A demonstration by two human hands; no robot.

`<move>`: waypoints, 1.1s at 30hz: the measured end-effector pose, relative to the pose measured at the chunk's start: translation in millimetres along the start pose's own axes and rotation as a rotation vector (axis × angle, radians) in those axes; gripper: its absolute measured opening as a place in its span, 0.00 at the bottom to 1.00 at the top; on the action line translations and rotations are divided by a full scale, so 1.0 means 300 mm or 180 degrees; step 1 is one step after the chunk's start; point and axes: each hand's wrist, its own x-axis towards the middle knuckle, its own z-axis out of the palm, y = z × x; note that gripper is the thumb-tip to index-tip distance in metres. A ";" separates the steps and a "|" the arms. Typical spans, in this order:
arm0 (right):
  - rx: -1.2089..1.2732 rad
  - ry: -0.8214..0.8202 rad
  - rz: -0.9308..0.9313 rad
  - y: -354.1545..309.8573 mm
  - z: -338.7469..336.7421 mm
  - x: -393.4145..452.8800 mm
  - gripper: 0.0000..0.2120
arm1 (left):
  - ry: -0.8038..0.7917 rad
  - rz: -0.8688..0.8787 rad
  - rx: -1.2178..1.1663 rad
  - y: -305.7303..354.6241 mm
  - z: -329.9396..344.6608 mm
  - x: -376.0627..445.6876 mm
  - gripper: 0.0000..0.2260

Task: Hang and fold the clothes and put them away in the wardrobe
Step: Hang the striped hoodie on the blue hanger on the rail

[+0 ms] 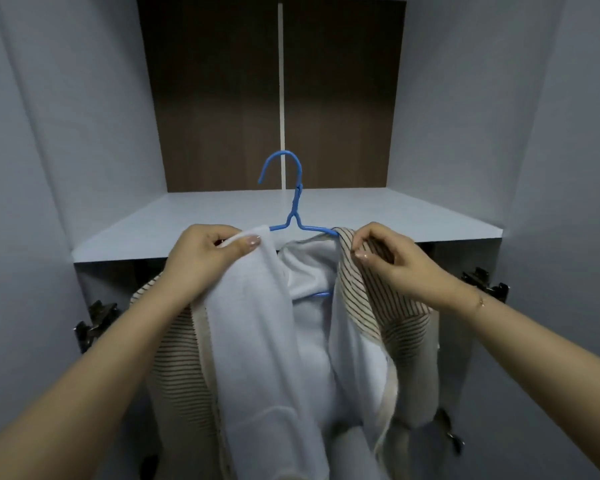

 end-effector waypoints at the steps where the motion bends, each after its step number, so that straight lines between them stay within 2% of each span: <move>1: -0.0299 0.0296 -0.0113 0.001 -0.019 0.039 0.04 | 0.0042 0.0060 -0.0021 0.016 -0.007 0.038 0.09; 4: -0.0811 0.0994 -0.0358 0.010 -0.073 0.183 0.07 | 0.0197 0.0293 0.0010 0.057 -0.020 0.170 0.08; 6: -0.0913 0.1144 -0.0447 0.034 -0.106 0.302 0.12 | 0.0284 0.0436 0.0082 0.078 -0.023 0.283 0.09; 9: -0.1221 0.1458 -0.0642 0.097 -0.154 0.492 0.12 | 0.0318 0.0570 0.0290 0.105 -0.028 0.481 0.09; 17: -0.1598 0.1771 -0.0868 0.229 -0.357 1.013 0.17 | 0.0611 0.0692 0.0710 0.170 -0.008 1.024 0.08; 20: -0.1663 0.1607 -0.0623 0.317 -0.393 1.179 0.17 | 0.0633 0.0483 0.0645 0.100 0.058 1.195 0.10; 23: -0.1659 0.1225 -0.0280 0.497 -0.329 1.245 0.14 | 0.0433 0.0215 0.0823 -0.051 0.160 1.290 0.12; 28: -0.1672 0.0485 0.0104 0.810 -0.161 1.223 0.14 | -0.0124 0.0010 0.1299 -0.350 0.341 1.297 0.12; 32: -0.1891 -0.0140 0.0278 0.894 -0.105 1.252 0.17 | -0.0532 0.0068 0.1575 -0.469 0.407 1.288 0.08; 33: -0.2005 -0.0346 0.0253 0.896 -0.097 1.255 0.19 | -0.0661 0.0029 0.1850 -0.478 0.412 1.284 0.12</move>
